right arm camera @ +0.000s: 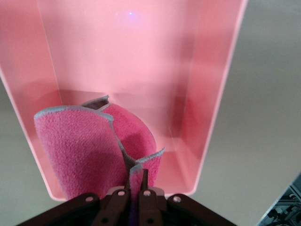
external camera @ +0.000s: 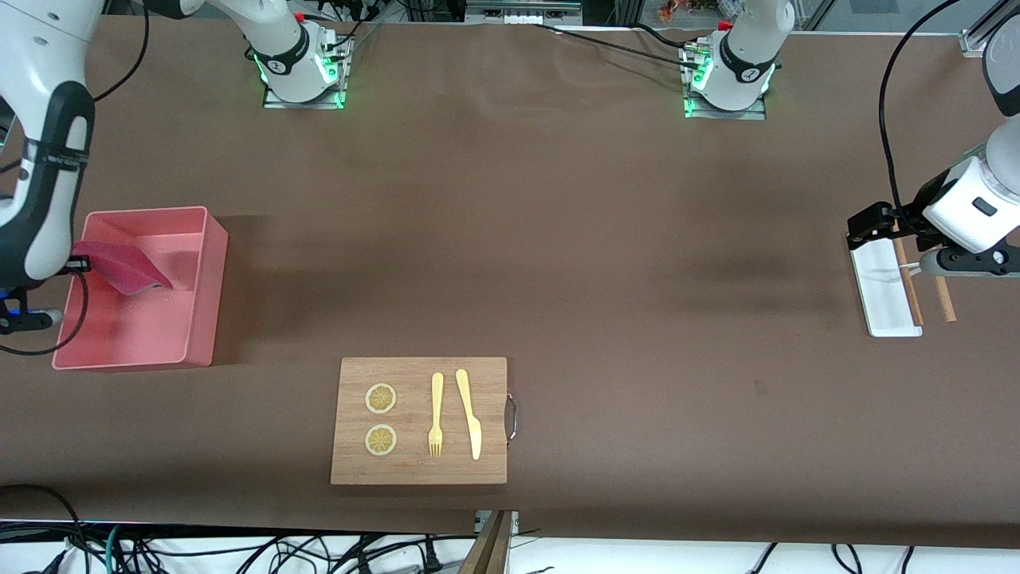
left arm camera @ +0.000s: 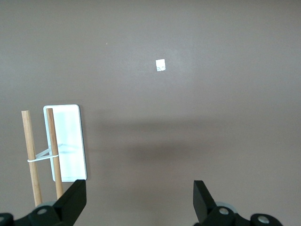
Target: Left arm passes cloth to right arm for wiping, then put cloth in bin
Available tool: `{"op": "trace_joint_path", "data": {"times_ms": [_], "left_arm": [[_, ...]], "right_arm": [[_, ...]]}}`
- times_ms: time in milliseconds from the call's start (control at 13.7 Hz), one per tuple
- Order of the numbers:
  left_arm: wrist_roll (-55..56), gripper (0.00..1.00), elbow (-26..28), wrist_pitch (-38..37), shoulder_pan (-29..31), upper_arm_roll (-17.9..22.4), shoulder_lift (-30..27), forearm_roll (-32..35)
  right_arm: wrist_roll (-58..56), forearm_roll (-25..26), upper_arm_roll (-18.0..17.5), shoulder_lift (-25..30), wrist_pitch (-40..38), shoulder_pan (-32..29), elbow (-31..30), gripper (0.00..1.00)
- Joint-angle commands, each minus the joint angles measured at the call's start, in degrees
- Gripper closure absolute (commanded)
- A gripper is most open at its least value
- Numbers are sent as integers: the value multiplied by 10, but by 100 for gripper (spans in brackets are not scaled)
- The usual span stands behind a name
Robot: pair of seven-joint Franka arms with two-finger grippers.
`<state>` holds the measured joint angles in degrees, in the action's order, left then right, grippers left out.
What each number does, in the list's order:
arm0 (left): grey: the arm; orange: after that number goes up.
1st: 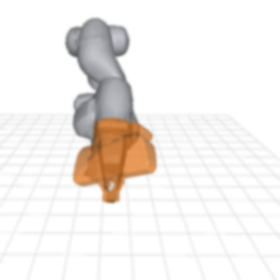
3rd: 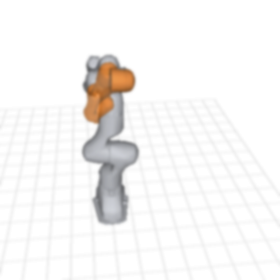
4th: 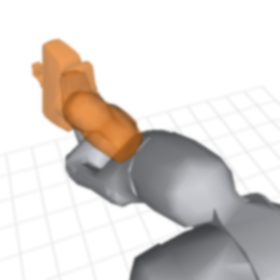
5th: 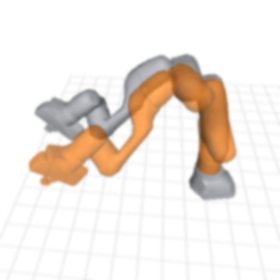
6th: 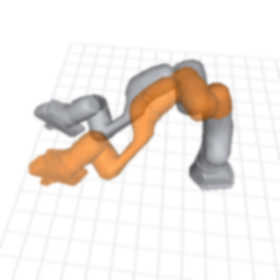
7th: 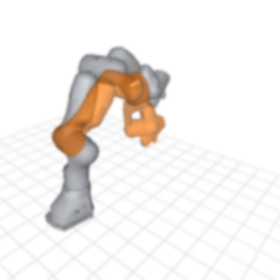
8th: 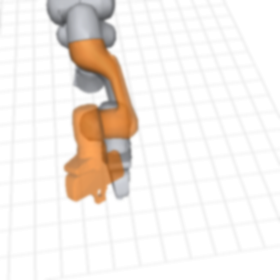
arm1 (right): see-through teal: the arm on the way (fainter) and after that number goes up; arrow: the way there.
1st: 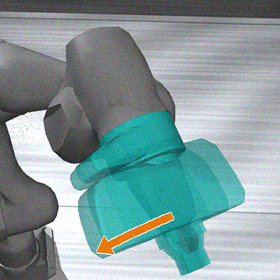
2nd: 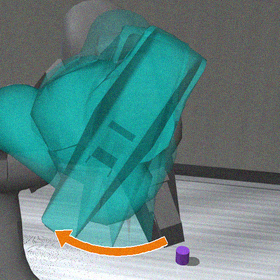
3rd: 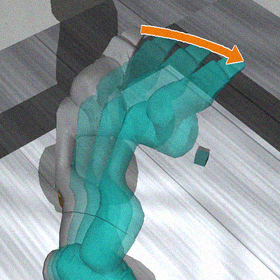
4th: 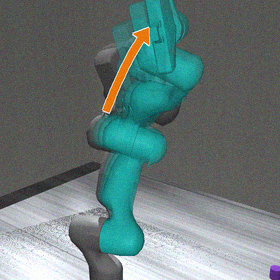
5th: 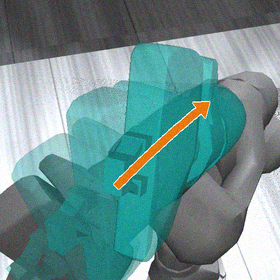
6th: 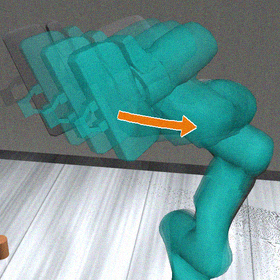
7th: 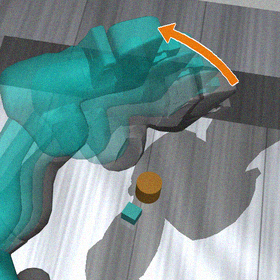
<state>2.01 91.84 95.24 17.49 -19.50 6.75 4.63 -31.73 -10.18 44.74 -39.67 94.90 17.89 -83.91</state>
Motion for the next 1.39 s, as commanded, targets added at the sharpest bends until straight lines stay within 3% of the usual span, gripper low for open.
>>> {"op": "trace_joint_path", "data": {"times_ms": [0, 438, 948, 1094, 1312], "left_arm": [[4, 0, -19, -12, 1, -2, 8, -4], [9, 0, -30, -12, -16, -8, 9, -5], [10, 0, -29, -12, -15, -8, 12, -5], [10, 0, -31, -12, -15, -8, 13, -5], [10, 0, -31, -12, -14, -8, 14, -5]], "right_arm": [[-7, -19, -6, -16, 2, -10, 6, 1], [-4, -62, -9, -10, 1, -8, 22, 0], [3, -78, -13, 61, -61, 20, 81, 0], [5, -58, -72, 115, -63, 3, 81, 0], [144, 66, -239, 186, -67, -57, 71, 0]]}}
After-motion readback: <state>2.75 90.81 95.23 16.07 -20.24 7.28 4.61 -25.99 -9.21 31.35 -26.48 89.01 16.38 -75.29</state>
